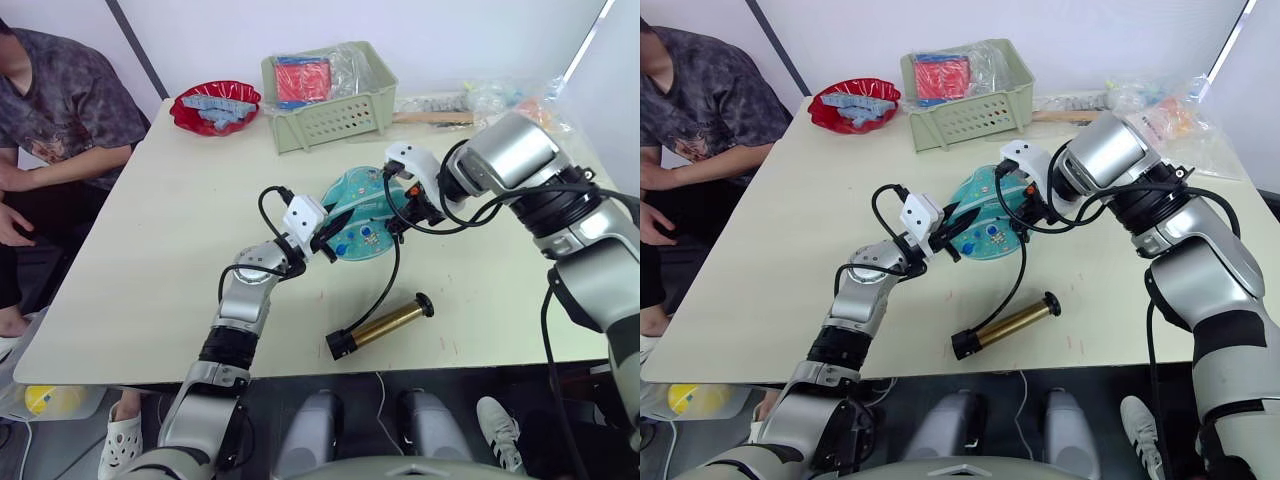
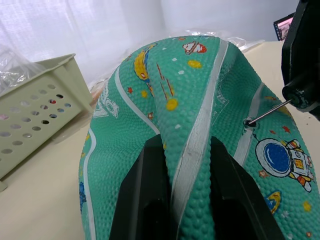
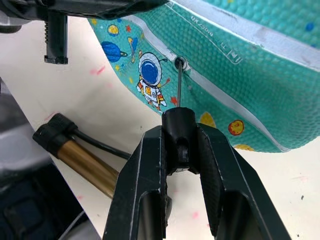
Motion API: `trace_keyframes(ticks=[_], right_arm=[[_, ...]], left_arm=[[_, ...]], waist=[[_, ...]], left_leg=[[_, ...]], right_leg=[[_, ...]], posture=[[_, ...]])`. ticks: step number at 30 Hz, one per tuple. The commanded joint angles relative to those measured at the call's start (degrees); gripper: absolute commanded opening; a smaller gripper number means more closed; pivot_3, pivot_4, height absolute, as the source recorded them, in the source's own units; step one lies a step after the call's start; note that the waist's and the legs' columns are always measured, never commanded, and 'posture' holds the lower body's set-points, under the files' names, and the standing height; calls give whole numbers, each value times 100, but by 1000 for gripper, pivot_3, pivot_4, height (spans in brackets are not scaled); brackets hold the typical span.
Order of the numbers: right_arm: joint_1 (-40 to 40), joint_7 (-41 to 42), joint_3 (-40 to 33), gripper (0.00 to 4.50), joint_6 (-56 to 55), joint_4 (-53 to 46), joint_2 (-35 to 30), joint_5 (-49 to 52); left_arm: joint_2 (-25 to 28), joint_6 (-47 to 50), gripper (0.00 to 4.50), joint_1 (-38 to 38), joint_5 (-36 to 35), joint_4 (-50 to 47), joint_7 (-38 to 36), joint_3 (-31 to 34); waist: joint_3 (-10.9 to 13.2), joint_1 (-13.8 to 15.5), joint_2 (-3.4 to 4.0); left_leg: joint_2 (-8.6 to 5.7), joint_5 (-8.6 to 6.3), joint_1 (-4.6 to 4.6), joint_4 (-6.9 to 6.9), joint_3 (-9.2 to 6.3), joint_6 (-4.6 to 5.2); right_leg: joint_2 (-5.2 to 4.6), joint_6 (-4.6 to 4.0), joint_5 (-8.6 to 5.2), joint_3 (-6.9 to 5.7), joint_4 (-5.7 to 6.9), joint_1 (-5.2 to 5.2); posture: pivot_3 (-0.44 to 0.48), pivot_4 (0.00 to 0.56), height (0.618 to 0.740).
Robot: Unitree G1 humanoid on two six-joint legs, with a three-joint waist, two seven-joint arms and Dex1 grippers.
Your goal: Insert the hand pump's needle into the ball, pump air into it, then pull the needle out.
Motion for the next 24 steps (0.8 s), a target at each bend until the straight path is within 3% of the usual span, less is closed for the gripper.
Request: trace_keyframes(ticks=[1, 12, 24], right_arm=[[-247, 239, 174, 369, -129, 111, 16, -165], [-773, 853, 528, 369, -508, 696, 458, -576], [-1083, 1272, 401, 369, -762, 1193, 854, -938]], left_arm=[[0, -37, 332, 117, 162, -19, -92, -257], [-10, -131, 332, 127, 246, 85, -115, -315], [-19, -142, 332, 216, 264, 54, -88, -364]], waist=[[0, 0, 0], [0, -20, 2], [1, -34, 2]], left_leg=[[0, 0, 0, 0, 0, 0], [0, 0, 1, -1, 0, -1], [0, 0, 1, -2, 0, -2]], right_leg=[[0, 0, 0, 0, 0, 0], [1, 0, 0, 0, 0, -1], [2, 0, 0, 1, 2, -3]], posture=[[0, 150, 738], [0, 150, 738], [0, 150, 738]])
